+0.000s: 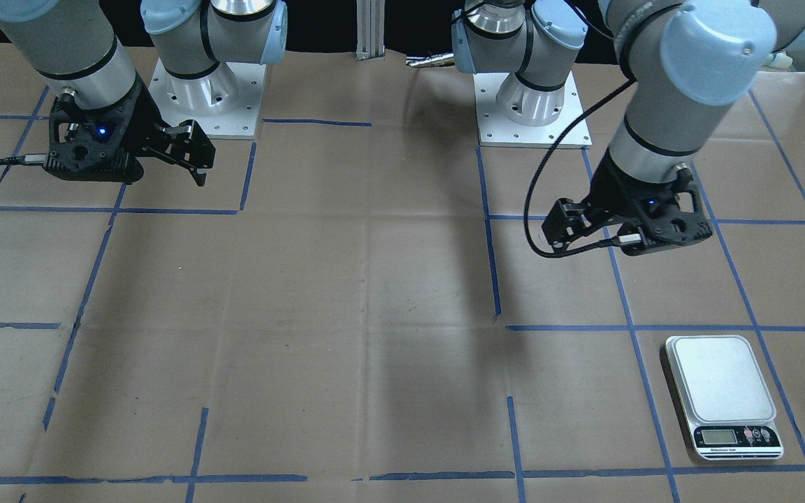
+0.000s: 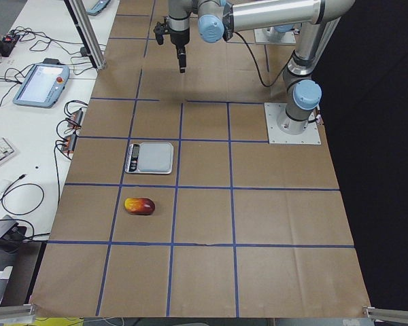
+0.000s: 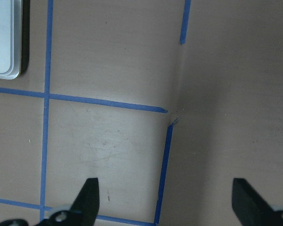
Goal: Weigh mango
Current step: 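Move the left gripper down toward the mango beside the scale, then grasp the red-yellow mango with the left gripper and lift it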
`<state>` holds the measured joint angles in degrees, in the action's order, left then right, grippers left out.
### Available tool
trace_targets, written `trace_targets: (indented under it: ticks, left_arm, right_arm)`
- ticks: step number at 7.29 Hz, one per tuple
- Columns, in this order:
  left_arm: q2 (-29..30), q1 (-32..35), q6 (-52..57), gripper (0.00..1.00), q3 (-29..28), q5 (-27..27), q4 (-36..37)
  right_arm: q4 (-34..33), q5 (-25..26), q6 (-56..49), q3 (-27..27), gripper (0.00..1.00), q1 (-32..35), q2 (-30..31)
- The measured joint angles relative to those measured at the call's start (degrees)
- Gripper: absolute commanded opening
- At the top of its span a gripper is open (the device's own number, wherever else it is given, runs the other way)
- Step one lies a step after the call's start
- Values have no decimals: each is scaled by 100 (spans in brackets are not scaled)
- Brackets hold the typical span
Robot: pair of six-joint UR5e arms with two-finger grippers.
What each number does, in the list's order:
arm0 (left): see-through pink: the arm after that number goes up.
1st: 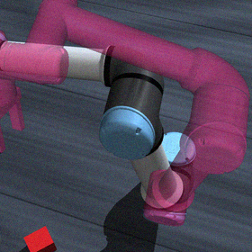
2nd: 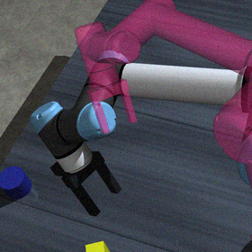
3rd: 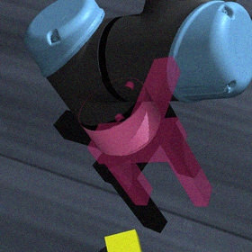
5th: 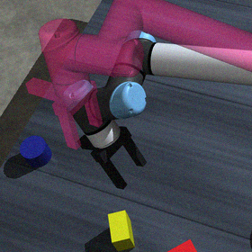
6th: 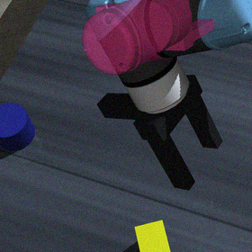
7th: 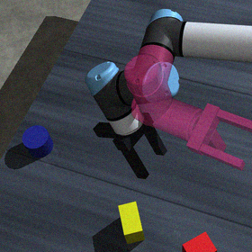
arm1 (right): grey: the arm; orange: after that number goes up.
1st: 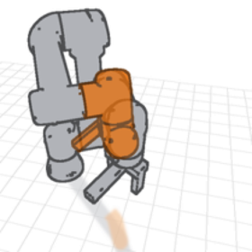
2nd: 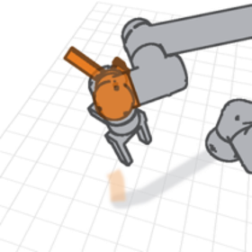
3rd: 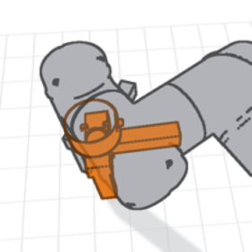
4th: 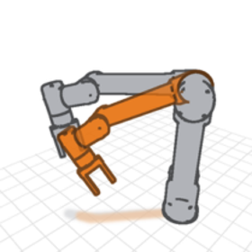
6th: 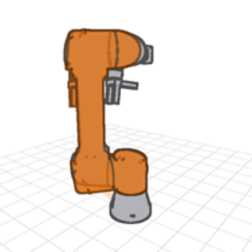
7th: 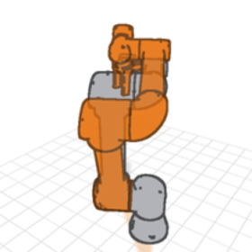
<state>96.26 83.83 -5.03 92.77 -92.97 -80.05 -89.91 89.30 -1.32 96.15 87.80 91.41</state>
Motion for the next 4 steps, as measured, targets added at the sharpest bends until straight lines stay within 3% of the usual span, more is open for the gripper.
trace_targets:
  ticks: [2, 4]
  left_arm:
    - [377, -1138, 1042, 100, -148, 9, 71]
    - [1334, -2192, 1708, 100, -899, -11, 138]
  right_arm:
    - [0, 0, 0, 0, 100, 0, 0]
    - [0, 0, 0, 0, 100, 0, 0]
